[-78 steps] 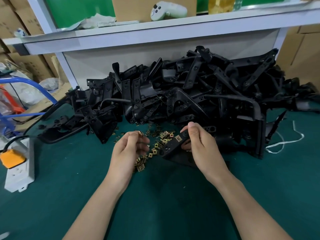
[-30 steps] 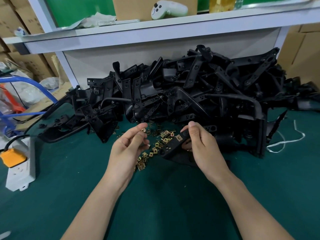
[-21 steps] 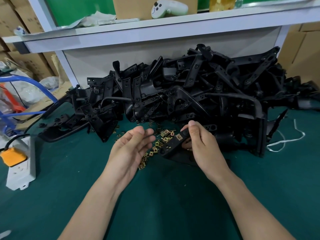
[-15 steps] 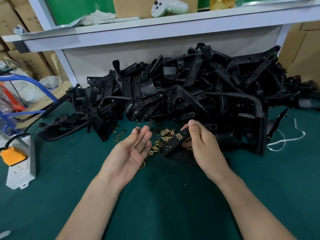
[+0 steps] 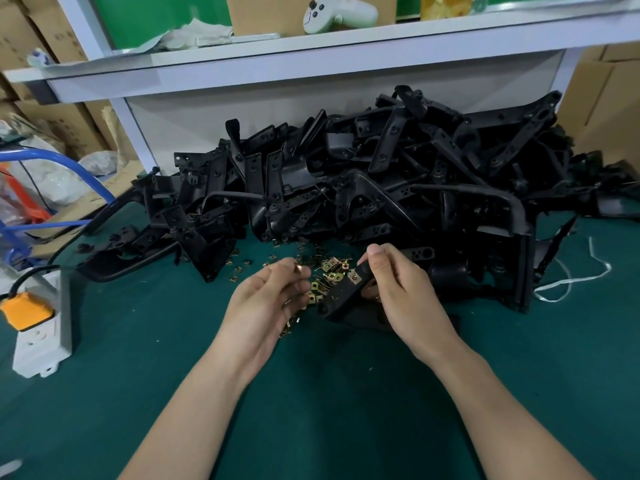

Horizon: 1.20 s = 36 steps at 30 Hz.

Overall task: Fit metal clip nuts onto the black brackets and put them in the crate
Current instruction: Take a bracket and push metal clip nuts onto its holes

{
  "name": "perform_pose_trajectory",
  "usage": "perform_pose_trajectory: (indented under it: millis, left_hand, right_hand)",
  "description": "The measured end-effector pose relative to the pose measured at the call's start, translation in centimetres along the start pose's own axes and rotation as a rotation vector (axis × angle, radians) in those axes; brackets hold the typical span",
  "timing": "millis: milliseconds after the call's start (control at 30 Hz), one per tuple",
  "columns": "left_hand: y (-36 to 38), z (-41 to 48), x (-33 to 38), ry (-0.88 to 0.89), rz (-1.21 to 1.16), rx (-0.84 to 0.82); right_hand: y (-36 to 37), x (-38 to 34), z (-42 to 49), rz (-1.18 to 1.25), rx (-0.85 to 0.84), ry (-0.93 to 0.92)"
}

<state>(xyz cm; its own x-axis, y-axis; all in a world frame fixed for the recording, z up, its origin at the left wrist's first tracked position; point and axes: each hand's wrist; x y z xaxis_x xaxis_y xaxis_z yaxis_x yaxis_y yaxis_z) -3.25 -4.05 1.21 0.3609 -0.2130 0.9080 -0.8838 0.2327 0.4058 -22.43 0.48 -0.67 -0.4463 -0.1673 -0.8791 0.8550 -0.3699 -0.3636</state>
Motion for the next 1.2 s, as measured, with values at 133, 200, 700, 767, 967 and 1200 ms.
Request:
perform_pose_trajectory:
  millis: [133, 200, 700, 767, 967, 1200]
  left_hand:
    - [0.5, -0.6, -0.8, 0.146, 0.360, 0.043]
    - [0.8, -0.8, -1.0, 0.170, 0.454, 0.036]
    - [0.9, -0.8, -1.7, 0.131, 0.549, 0.049]
    - [0.9, -0.9, -1.8, 0.151, 0.547, 0.066]
    - [1.3, -1.1, -2.2, 0.214, 0.552, 0.114]
    - [1.6, -1.4, -2.2, 0.282, 0.540, 0.137]
  right_hand:
    - [0.0, -0.2, -0.1, 0.004, -0.022, -0.016]
    - [0.0, -0.2, 0.0, 0.004, -0.018, -0.017]
    - [0.0, -0.1, 0.1, 0.001, -0.001, -0.038]
    - [0.0, -0.1, 0.1, -0.008, 0.011, -0.037]
    - [0.1, -0.3, 0.0, 0.010, 0.024, -0.026]
    - [0.3, -0.6, 0.0, 0.047, 0.023, -0.019]
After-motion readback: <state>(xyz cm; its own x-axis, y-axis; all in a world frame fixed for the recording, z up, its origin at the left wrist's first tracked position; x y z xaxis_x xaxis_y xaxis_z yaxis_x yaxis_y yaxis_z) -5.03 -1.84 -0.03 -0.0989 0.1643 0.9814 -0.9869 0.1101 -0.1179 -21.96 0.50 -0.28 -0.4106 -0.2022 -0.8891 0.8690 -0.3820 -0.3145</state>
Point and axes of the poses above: each hand's wrist, its own z-axis towards the middle knuckle, its own y-axis out of the palm, x = y × z, and after that the axes turned 2 degrees about -y, right-handed
